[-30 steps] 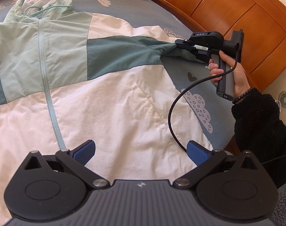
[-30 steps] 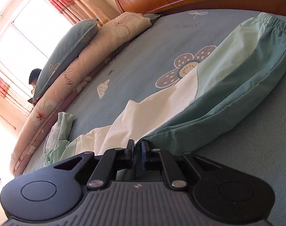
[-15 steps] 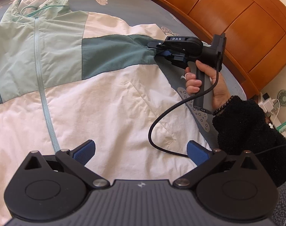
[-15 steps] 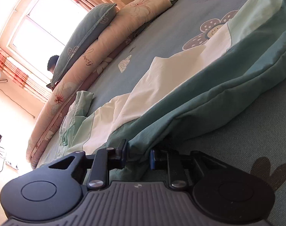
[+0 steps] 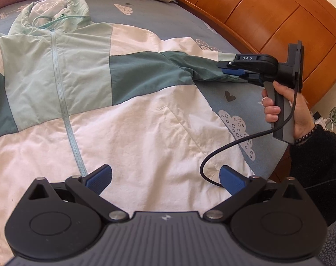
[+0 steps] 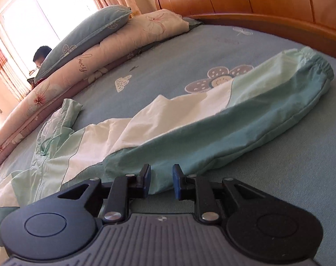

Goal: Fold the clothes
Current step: 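Grasp the green sleeve with the right gripper, pull it straight, release, then move the open right gripper to the white jacket hem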

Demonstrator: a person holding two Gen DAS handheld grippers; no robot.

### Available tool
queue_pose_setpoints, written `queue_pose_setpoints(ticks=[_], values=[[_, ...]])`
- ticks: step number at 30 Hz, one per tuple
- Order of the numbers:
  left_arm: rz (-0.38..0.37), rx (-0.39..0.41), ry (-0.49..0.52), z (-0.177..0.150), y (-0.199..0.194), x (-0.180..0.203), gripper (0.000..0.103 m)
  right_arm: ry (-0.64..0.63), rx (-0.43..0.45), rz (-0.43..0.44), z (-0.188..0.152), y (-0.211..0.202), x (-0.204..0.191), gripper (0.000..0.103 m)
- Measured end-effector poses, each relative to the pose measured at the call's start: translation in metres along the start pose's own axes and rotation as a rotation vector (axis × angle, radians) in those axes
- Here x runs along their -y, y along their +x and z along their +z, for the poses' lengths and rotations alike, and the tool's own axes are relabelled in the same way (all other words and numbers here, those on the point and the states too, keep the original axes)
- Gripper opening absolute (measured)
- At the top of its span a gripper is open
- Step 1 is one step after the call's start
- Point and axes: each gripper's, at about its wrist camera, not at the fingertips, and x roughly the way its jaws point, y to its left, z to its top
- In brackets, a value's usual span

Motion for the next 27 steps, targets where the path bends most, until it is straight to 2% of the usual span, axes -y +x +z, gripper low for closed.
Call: queue_pose_setpoints(ticks=[2, 5, 6, 8, 11, 14, 15, 17, 20, 22, 24, 27], values=[[-0.002, 0.001, -0.011, -0.001, 0.000, -0.007, 0.102, -0.101, 0.043, -0.003, 0.018, 0.002, -0.016, 0.037], [-0.004, -0.003, -0.034, -0.003, 0.004, -0.017, 0.102, -0.228, 0.072, -0.031, 0.051, 0.030, -0.028, 0.041], [-0.004, -0.004, -0.043, -0.004, 0.005, -0.020, 0.102, -0.264, 0.060, -0.038, 0.064, 0.047, -0.027, 0.047], [-0.002, -0.007, -0.061, -0.006, 0.007, -0.027, 0.102, -0.339, 0.031, -0.062, 0.090, 0.080, -0.023, 0.047], [0.005, -0.018, -0.074, -0.007, 0.013, -0.033, 0.102, -0.461, -0.048, -0.138, 0.107, 0.116, -0.002, 0.047], [0.019, -0.026, -0.075, -0.003, 0.020, -0.035, 0.102, -0.529, -0.077, -0.046, 0.107, 0.127, 0.019, 0.048], [0.019, -0.026, -0.074, -0.001, 0.023, -0.034, 0.102, -0.552, -0.077, -0.021, 0.106, 0.129, 0.022, 0.052], [0.015, -0.025, -0.067, 0.005, 0.028, -0.030, 0.102, -0.602, -0.087, 0.030, 0.106, 0.138, 0.022, 0.055], [0.009, -0.026, -0.052, 0.012, 0.033, -0.022, 0.102, -0.653, -0.177, 0.063, 0.104, 0.162, 0.019, 0.054], [0.007, -0.027, -0.048, 0.015, 0.037, -0.019, 0.102, -0.674, -0.215, 0.048, 0.099, 0.174, 0.021, 0.053], [0.012, -0.031, -0.047, 0.017, 0.041, -0.017, 0.102, -0.620, -0.170, 0.000, 0.099, 0.179, 0.030, 0.054], [0.027, -0.029, -0.045, 0.019, 0.041, -0.015, 0.102, -0.476, -0.091, -0.153, 0.108, 0.180, 0.048, 0.055]])
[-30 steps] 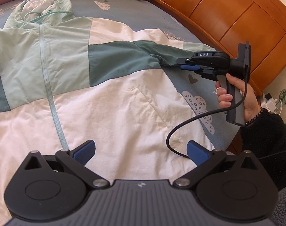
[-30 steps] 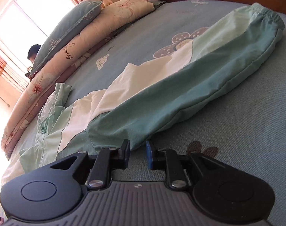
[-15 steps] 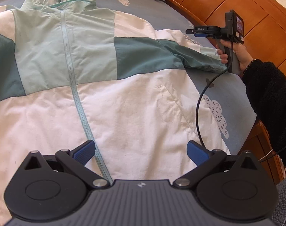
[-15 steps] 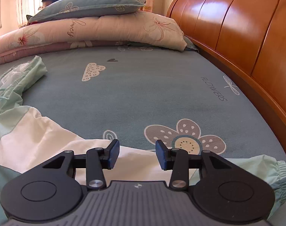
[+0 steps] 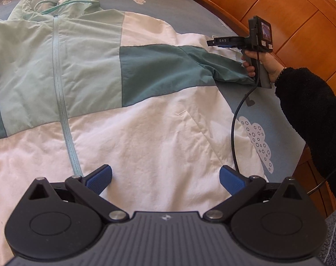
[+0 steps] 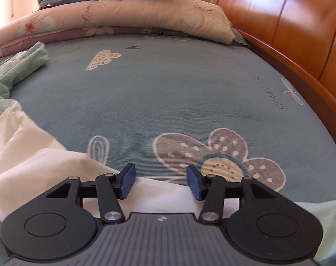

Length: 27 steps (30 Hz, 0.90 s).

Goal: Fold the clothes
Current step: 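Move the open right gripper to the white jacket hem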

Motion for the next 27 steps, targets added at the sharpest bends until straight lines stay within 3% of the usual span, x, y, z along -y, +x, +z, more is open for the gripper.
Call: queue_pose_setpoints(ticks=[1, 5, 7, 16, 19, 24, 27], values=[[-0.002, 0.005, 0.003, 0.000, -0.002, 0.000, 0.102, 0.049, 0.005, -0.017, 0.000, -0.004, 0.004, 0.055], [0.052, 0.041, -0.002, -0.002, -0.007, -0.002, 0.102, 0.204, 0.045, 0.102, -0.002, -0.044, 0.008, 0.056], [0.106, 0.066, -0.004, -0.004, -0.012, -0.002, 0.102, 0.188, 0.065, 0.169, -0.003, -0.073, -0.005, 0.058], [0.195, 0.162, -0.008, -0.027, -0.059, -0.003, 0.102, 0.001, 0.138, 0.331, 0.025, -0.223, -0.090, 0.067], [0.221, 0.185, -0.036, -0.041, -0.073, -0.010, 0.102, 0.013, 0.129, 0.454, 0.028, -0.265, -0.109, 0.069], [0.248, 0.149, -0.104, -0.068, -0.067, -0.029, 0.102, 0.098, 0.019, 0.603, -0.006, -0.268, -0.141, 0.073], [0.251, 0.111, -0.146, -0.083, -0.058, -0.038, 0.102, 0.130, -0.092, 0.532, -0.052, -0.233, -0.167, 0.073]])
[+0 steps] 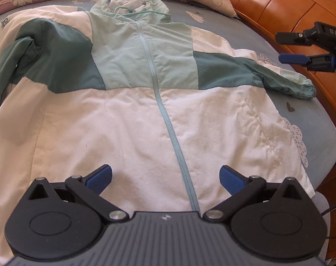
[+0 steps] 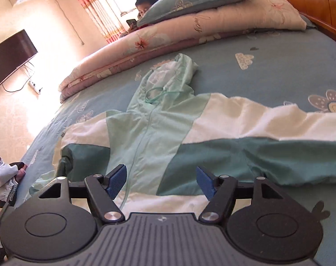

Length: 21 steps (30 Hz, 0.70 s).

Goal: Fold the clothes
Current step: 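Move the open right gripper to the white jacket hem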

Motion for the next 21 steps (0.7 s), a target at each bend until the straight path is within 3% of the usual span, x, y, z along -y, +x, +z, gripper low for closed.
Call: queue_pose_setpoints(ticks=[5, 9, 16, 20, 21], values=[[-0.008, 0.002, -0.003, -0.019, -0.003, -0.008, 0.102, 0.123, -0.111, -0.094, -0.075, 0.047, 0.019, 0.073], [-0.001, 0.007, 0.009, -0.023, -0.004, -0.008, 0.102, 0.175, -0.059, -0.134, -0.116, 0.019, 0.035, 0.073], [0.006, 0.007, -0.010, -0.020, -0.001, -0.008, 0.102, 0.259, 0.016, -0.158, -0.149, -0.052, 0.062, 0.073], [0.018, 0.001, 0.001, -0.020, -0.001, -0.006, 0.102, 0.324, -0.039, -0.106, -0.173, -0.059, 0.097, 0.073], [0.019, 0.002, -0.002, -0.020, -0.001, -0.007, 0.102, 0.340, -0.043, -0.050, -0.175, -0.061, 0.103, 0.073]])
